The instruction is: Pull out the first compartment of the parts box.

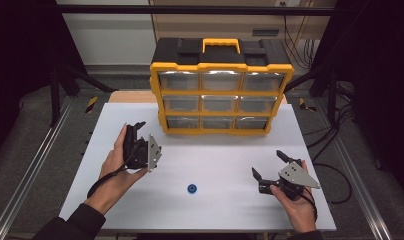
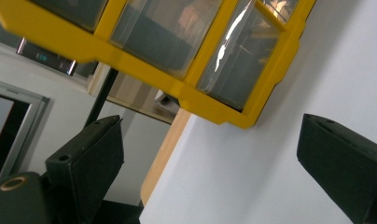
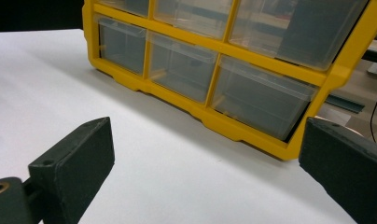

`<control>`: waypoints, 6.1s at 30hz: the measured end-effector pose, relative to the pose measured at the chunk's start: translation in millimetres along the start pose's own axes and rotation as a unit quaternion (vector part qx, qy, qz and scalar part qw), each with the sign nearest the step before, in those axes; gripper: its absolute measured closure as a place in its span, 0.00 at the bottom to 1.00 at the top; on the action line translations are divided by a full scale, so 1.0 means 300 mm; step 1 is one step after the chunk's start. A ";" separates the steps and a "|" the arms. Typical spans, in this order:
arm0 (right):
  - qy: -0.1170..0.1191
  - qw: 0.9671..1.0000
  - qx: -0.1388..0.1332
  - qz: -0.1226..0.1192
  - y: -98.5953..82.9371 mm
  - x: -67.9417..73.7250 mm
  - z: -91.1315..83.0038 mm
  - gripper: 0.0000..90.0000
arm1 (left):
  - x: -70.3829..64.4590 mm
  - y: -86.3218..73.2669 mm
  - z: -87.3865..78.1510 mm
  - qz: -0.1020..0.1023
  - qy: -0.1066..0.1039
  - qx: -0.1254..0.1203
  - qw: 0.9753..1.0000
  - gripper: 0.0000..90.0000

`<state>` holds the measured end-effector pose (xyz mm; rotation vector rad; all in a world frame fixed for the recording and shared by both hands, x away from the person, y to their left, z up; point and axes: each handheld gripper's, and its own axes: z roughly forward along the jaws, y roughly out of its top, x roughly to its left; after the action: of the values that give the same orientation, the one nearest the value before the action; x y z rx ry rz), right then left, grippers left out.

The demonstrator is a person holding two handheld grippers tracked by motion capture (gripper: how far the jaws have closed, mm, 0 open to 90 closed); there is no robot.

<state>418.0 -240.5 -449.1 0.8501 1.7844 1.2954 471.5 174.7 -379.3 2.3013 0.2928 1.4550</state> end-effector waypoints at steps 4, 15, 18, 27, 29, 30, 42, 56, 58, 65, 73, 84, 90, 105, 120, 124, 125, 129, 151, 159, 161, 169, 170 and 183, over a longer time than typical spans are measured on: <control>0.000 1.000 0.003 -0.002 0.001 0.004 0.000 0.04 | 0.001 0.030 0.018 0.026 0.008 0.009 1.000 0.09; -0.002 1.000 0.006 -0.005 -0.001 0.003 0.001 0.04 | 0.024 0.113 0.048 0.068 0.028 0.014 0.997 0.10; -0.002 1.000 0.006 -0.006 -0.001 0.002 0.001 0.04 | 0.027 0.132 0.052 0.074 0.033 0.009 0.997 0.10; -0.003 1.000 0.006 -0.010 -0.002 0.004 0.002 0.05 | 0.048 0.182 0.054 0.080 0.049 0.002 0.996 0.11; -0.004 1.000 0.006 -0.010 -0.002 0.005 0.002 0.05 | 0.056 0.193 0.056 0.087 0.056 0.003 0.995 0.12; -0.003 1.000 0.006 -0.011 -0.002 0.005 0.002 0.05 | 0.059 0.199 0.056 0.089 0.054 0.007 0.995 0.12; -0.002 1.000 0.009 -0.012 -0.002 0.007 0.004 0.05 | 0.108 0.233 0.063 0.089 0.075 0.005 0.993 0.13; -0.003 1.000 0.008 -0.008 -0.003 0.006 0.002 0.05 | 0.151 0.286 0.080 0.099 0.107 -0.004 0.989 0.19; -0.003 1.000 0.008 -0.005 -0.003 0.006 0.001 0.05 | 0.153 0.288 0.084 0.099 0.116 -0.007 0.988 0.21; -0.002 1.000 0.008 -0.008 -0.003 0.005 0.001 0.05 | 0.155 0.302 0.094 0.096 0.135 -0.014 0.986 0.31; -0.002 1.000 0.006 -0.005 -0.003 0.004 0.000 0.05 | 0.152 0.296 0.099 0.108 0.151 -0.017 0.982 0.43; -0.003 1.000 0.007 -0.004 -0.004 0.001 0.000 0.05 | 0.184 0.288 0.115 0.118 0.191 -0.027 0.974 0.54; -0.003 1.000 0.007 -0.003 -0.005 0.001 0.001 0.05 | 0.206 0.285 0.141 0.124 0.200 -0.013 0.972 0.60; -0.004 1.000 0.008 -0.002 -0.006 0.000 0.001 0.05 | 0.226 0.281 0.182 0.156 0.227 -0.007 0.961 0.67; -0.006 1.000 0.007 -0.002 -0.008 -0.003 0.002 0.06 | 0.219 0.285 0.212 0.170 0.239 -0.002 0.956 0.70; -0.004 1.000 0.006 -0.002 -0.008 -0.003 0.002 0.06 | 0.224 0.280 0.221 0.170 0.244 -0.010 0.955 0.71; -0.004 1.000 0.007 -0.003 -0.007 -0.002 0.001 0.06 | 0.224 0.280 0.222 0.171 0.244 -0.010 0.955 0.71; -0.003 1.000 0.009 -0.002 -0.008 -0.002 0.001 0.06 | 0.218 0.283 0.223 0.178 0.252 0.000 0.951 0.72; -0.003 1.000 0.009 -0.003 -0.009 -0.001 0.003 0.06 | 0.211 0.290 0.230 0.185 0.279 0.003 0.942 0.85; -0.008 1.000 0.005 -0.002 -0.008 -0.004 0.000 0.07 | 0.204 0.290 0.238 0.197 0.294 0.009 0.935 0.88; -0.007 1.000 0.008 -0.002 -0.009 -0.005 0.000 0.07 | 0.202 0.289 0.239 0.198 0.297 0.009 0.934 0.89; -0.007 1.000 0.007 -0.003 -0.009 -0.005 0.001 0.07 | 0.199 0.286 0.239 0.202 0.298 0.006 0.933 0.90; -0.008 1.000 0.007 -0.002 -0.009 -0.006 0.001 0.07 | 0.198 0.287 0.238 0.202 0.298 0.006 0.933 0.91; -0.007 1.000 0.007 -0.004 -0.009 -0.005 0.002 0.07 | 0.185 0.284 0.218 0.196 0.303 0.000 0.933 0.90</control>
<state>418.9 -242.2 -451.4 0.8579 1.7864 1.2696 551.3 105.0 -321.3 1.9168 -0.0098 2.3534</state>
